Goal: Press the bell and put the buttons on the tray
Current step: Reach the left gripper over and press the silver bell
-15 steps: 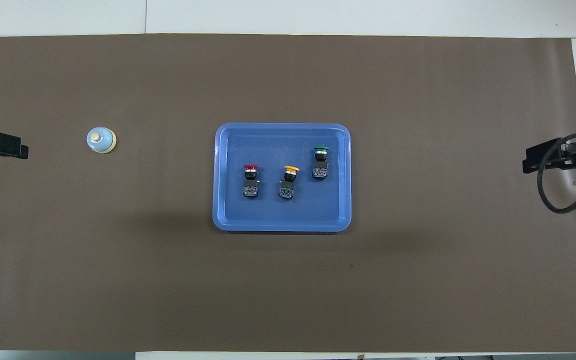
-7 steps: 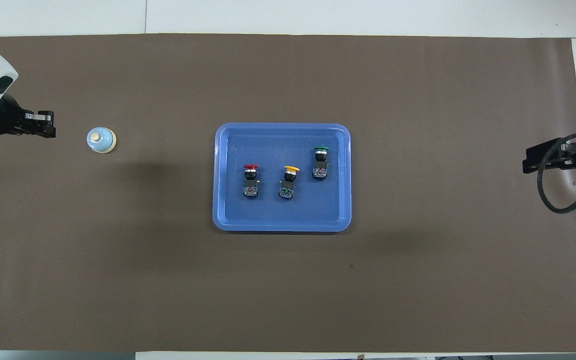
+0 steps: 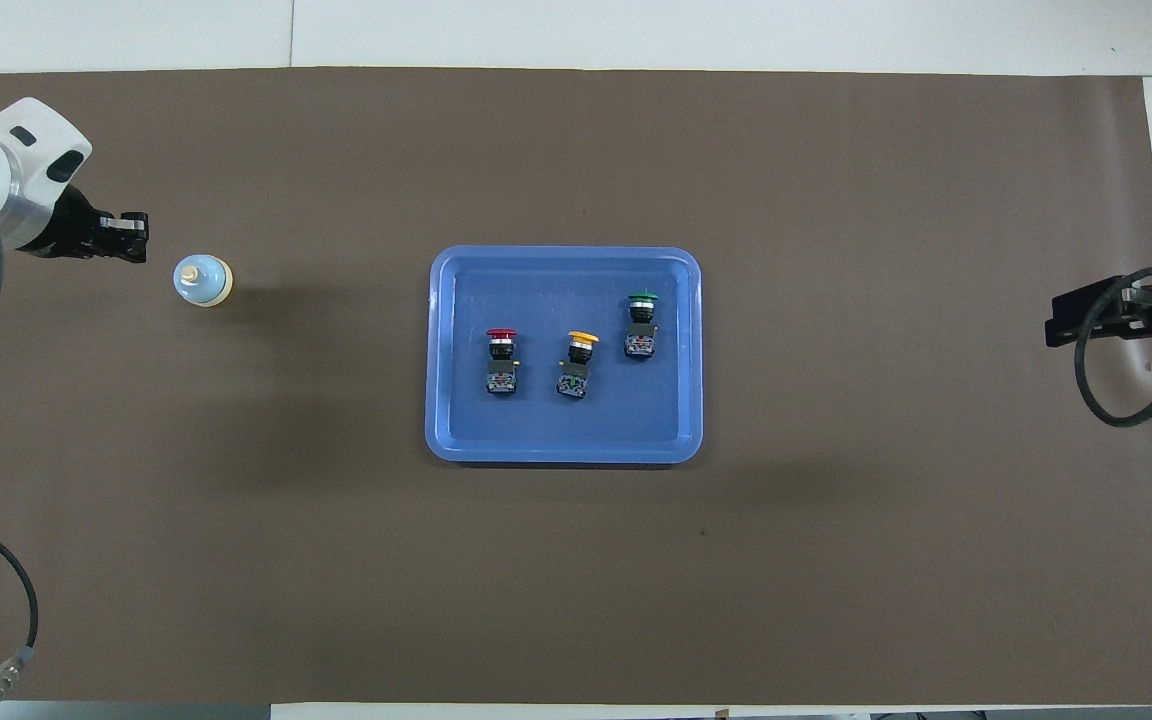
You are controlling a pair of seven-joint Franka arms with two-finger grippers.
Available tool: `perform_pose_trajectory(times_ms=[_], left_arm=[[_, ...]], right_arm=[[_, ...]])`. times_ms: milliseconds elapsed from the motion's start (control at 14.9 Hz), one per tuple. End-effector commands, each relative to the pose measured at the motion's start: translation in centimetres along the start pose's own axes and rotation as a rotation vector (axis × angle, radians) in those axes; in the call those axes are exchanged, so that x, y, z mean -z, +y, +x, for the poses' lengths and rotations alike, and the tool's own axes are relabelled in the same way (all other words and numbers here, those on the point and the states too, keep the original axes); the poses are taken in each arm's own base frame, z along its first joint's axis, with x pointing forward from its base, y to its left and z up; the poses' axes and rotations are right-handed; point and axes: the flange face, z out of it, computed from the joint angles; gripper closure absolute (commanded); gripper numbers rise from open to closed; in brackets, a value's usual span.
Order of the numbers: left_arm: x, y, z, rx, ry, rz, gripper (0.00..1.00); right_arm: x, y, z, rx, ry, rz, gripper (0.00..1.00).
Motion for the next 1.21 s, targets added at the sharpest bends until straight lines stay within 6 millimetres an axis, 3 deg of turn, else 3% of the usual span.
perform_pose_trajectory(times_ms=[0, 871, 1138], left_arm=[[-1.4, 1.2, 1.2, 0.026, 0.035, 0.003, 1.00], [-4.4, 1.6, -0.5, 0.045, 0.005, 0.005, 1.00], [-7.5, 1.6, -1.1, 0.068, 0.043, 0.005, 1.00]], right_arm=[[-0.1, 0.1, -0.5, 0.015, 0.001, 0.014, 0.00], [-0.1, 0.2, -0.5, 0.014, 0.001, 0.014, 0.00], [-0.1, 0.2, -0.5, 0.014, 0.001, 0.014, 0.00]])
